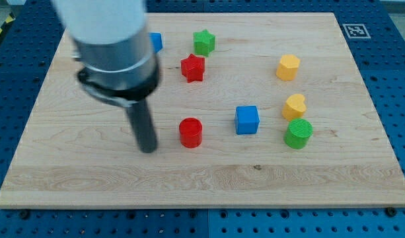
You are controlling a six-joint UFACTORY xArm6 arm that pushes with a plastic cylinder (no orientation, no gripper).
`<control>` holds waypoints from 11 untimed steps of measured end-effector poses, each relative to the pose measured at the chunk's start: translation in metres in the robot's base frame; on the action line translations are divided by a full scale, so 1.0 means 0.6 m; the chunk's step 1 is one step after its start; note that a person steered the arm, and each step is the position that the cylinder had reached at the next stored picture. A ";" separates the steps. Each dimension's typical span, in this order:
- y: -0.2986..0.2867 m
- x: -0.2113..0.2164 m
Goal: Push the blue cube towards up
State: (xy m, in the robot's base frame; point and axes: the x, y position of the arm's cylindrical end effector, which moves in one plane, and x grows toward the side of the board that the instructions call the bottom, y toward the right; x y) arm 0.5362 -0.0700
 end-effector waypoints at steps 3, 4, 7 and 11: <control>0.158 0.040; 0.194 0.006; 0.208 -0.068; 0.280 -0.053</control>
State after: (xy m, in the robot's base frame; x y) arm 0.5046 0.0978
